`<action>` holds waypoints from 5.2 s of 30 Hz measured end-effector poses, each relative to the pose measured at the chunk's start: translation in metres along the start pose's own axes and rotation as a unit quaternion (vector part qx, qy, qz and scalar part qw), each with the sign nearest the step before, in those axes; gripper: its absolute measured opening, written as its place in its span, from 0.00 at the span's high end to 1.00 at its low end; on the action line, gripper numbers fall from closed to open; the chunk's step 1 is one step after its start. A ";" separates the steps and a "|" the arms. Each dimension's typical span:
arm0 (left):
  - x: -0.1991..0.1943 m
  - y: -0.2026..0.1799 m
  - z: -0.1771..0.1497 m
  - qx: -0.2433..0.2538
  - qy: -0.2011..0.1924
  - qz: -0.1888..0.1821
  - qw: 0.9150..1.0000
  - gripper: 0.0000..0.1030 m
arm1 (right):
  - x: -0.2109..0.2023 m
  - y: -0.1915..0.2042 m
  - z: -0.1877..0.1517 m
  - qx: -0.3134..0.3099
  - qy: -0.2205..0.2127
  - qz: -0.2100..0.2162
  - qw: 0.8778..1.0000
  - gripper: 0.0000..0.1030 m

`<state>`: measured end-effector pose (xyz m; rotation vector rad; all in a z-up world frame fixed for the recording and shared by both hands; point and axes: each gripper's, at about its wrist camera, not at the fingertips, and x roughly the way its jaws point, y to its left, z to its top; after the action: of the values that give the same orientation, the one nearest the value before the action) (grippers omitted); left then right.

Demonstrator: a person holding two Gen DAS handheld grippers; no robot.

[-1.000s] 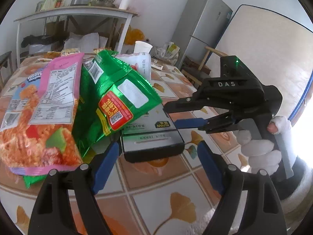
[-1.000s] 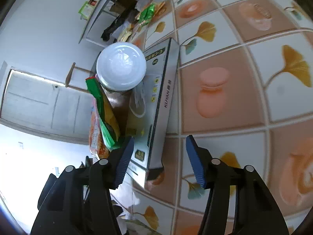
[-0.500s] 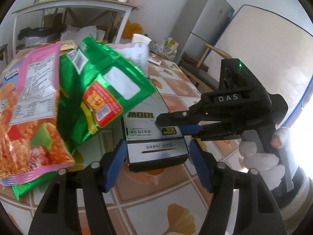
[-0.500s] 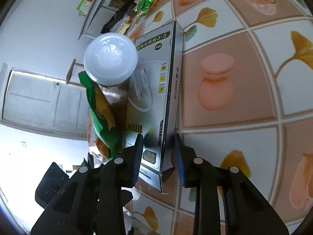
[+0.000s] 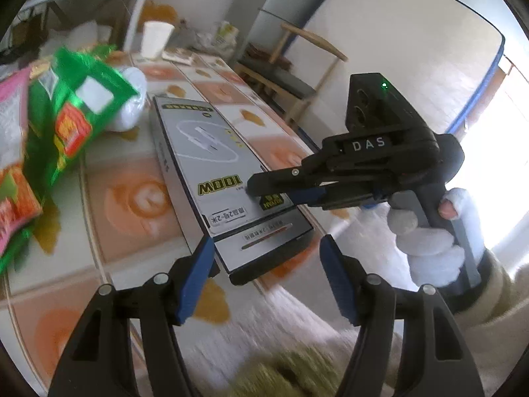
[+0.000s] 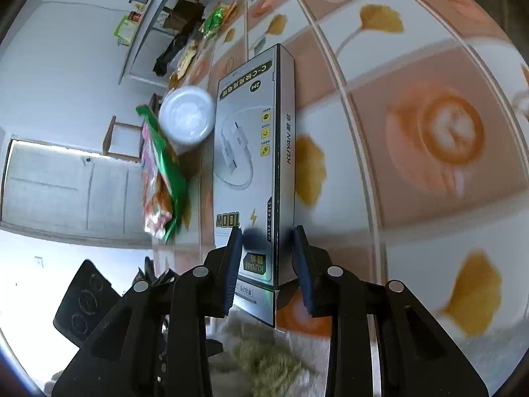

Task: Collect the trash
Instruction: 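Grasp white cable box with left gripper and lift it, then grasp white strawberry milk bottle with right gripper while left gripper holds cable box, then hold milk bottle and cable box raised above the table with both grippers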

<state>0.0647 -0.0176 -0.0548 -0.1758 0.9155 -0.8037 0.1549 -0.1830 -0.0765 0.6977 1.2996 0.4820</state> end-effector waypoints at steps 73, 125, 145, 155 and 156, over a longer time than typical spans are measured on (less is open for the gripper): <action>0.061 -0.006 0.030 -0.065 0.048 0.211 0.974 0.11 | 0.084 0.128 0.146 -0.290 0.082 -0.080 0.950 0.50; 0.048 0.012 0.040 -0.113 0.028 0.203 0.972 0.11 | -0.070 -0.036 0.035 -0.064 -0.050 -0.137 0.987 0.40; 0.092 -0.006 0.055 -0.024 0.077 0.283 0.956 0.09 | -0.073 -0.039 0.012 -0.070 -0.077 -0.149 0.983 0.39; 0.092 -0.004 0.055 -0.025 0.079 0.280 0.956 0.13 | -0.088 -0.037 0.010 -0.085 -0.077 -0.149 0.982 0.37; 0.092 -0.004 0.054 -0.025 0.078 0.281 0.956 0.13 | -0.088 -0.036 0.012 -0.090 -0.077 -0.153 0.981 0.35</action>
<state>0.1358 -0.0938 -0.0777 0.1061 1.0667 -0.2672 0.1449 -0.2710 -0.0390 0.3683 1.1746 0.2843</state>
